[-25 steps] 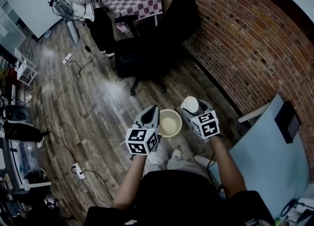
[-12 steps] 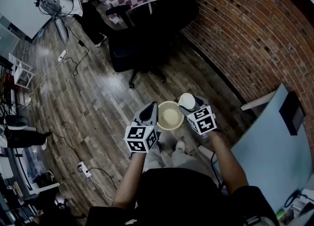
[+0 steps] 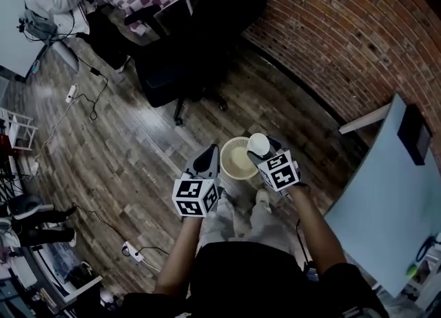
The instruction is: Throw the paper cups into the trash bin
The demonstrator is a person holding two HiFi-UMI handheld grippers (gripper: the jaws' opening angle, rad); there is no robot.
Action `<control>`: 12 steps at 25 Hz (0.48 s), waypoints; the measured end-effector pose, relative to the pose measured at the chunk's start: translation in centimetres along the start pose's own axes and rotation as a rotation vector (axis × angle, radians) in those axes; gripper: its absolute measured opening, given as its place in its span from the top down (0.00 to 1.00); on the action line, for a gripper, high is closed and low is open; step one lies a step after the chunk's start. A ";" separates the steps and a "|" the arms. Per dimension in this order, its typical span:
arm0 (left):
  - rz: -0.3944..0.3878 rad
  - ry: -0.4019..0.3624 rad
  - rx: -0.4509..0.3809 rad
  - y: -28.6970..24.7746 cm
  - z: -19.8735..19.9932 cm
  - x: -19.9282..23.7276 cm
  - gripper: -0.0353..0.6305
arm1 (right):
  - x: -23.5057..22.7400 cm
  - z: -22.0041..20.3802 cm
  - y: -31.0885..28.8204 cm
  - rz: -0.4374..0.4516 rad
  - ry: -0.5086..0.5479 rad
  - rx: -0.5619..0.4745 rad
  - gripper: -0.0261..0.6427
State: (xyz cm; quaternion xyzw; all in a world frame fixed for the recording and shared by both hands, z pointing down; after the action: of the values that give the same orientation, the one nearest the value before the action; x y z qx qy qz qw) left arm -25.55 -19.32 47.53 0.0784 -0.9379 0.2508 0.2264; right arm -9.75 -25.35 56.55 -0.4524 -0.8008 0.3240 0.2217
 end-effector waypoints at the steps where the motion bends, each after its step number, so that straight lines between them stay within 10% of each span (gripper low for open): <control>1: -0.001 -0.005 0.012 -0.4 -0.2 0.8 0.94 | 0.2 -0.3 -0.9 -0.002 -0.012 0.004 0.47; 12: -0.024 0.009 0.161 -4.8 -6.1 8.6 0.94 | 3.0 -7.0 -9.7 -0.011 -0.129 0.121 0.47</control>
State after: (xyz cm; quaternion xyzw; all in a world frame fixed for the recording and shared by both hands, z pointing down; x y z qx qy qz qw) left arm -29.54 -20.70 58.31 0.1063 -0.9128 0.3228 0.2266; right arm -12.33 -24.26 68.54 -0.4119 -0.7948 0.3991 0.1984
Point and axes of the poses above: the fingertips, and each gripper's own axes: y backward along the fingers, x to its left, z out of its top, the point moved 5 cm from there along y, backward along the fingers, and after that the axes turned 13 degrees about y, right-handed, at the moved point
